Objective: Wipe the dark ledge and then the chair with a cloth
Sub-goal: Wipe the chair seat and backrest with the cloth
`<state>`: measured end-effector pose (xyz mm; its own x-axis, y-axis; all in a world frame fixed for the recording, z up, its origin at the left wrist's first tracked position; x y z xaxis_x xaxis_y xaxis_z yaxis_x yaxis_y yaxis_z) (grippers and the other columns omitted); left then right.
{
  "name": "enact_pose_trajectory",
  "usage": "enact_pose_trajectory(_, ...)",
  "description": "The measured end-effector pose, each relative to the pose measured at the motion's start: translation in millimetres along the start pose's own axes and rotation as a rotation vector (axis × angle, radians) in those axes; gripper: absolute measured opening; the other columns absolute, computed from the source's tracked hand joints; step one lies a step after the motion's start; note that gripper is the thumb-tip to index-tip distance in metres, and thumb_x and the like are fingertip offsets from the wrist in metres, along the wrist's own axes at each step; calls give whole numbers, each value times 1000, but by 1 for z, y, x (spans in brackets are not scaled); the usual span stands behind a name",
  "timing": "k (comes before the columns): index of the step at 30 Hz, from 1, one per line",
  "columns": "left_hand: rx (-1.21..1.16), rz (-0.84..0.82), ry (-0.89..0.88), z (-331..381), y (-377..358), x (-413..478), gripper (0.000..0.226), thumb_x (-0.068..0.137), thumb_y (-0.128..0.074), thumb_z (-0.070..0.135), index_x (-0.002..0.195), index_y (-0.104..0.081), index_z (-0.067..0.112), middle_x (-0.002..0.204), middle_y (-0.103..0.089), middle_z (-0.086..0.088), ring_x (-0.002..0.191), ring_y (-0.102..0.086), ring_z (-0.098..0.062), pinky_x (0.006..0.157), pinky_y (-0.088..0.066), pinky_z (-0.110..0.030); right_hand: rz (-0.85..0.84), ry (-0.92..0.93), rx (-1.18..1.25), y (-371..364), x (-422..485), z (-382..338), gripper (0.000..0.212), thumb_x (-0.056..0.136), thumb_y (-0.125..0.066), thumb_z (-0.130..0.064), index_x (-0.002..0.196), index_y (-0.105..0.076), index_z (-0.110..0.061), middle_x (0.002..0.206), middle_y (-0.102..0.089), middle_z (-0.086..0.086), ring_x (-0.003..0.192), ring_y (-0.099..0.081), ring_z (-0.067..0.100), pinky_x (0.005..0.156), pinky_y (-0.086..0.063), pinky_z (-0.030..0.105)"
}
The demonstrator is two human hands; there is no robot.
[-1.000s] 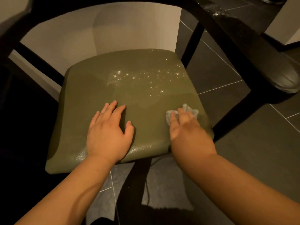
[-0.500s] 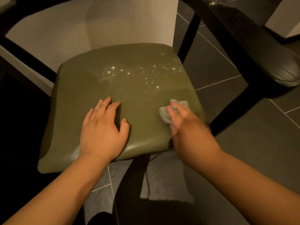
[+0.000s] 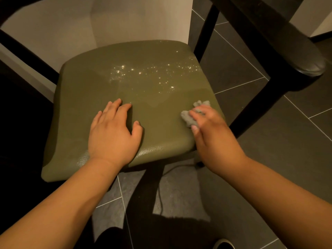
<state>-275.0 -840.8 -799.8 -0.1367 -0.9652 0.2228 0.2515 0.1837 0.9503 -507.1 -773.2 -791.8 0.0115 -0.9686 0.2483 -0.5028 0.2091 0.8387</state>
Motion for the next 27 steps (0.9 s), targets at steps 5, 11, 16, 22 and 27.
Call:
enact_pose_trajectory(5, -18, 3, 1, -1, 0, 0, 60, 93, -44, 49, 146, -54, 23, 161, -46, -5, 153, -37, -25, 127, -25, -47, -75, 158, 93, -30, 0, -42, 41, 97, -53, -19, 131, -64, 0, 135, -58, 17, 131, -52, 34, 118, -36, 40)
enact_pose_trajectory(11, -15, -2, 0, -1, -1, 0, 60, 94, -43, 50, 147, -53, 24, 162, -44, -4, 154, -35, -24, 127, -24, -46, -49, -2, -234, -2, 15, 19, 55, 89, -56, 4, 144, -55, -6, 151, -48, 16, 148, -37, 33, 119, -30, 37)
enact_pose_trajectory(16, -3, -20, 0, -1, -3, 0, 59, 94, -45, 50, 147, -52, 25, 162, -44, -3, 152, -36, -23, 128, -23, -44, -28, 61, 32, -24, 22, -28, 37, 96, -50, -10, 127, -65, 2, 131, -59, 22, 134, -51, 41, 118, -38, 47)
enact_pose_trajectory(22, -192, -22, 38, -8, 3, -1, 57, 93, -48, 45, 144, -59, 24, 159, -48, 0, 152, -37, -21, 127, -26, -45, -342, 85, 84, -67, 38, -86, 79, 101, -13, -56, 159, -29, -4, 167, -22, 15, 157, -8, 28, 127, -2, 33)
enact_pose_trajectory(27, -395, 25, 189, -38, 28, 3, 44, 100, -61, 32, 142, -61, 22, 162, -43, -2, 157, -26, -22, 129, -24, -46, -429, 196, -63, -67, 49, -80, 54, 107, -28, -45, 160, -31, -32, 171, -15, 1, 157, 3, 34, 128, 1, 50)
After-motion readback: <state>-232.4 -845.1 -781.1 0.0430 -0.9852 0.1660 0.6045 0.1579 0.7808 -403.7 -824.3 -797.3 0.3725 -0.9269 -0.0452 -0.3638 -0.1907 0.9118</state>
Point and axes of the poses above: each hand's wrist, its own x-axis towards the middle knuckle, its own y-axis out of the back of the hand, z = x × y, the point moved 10 cm from there along x, towards the middle knuckle
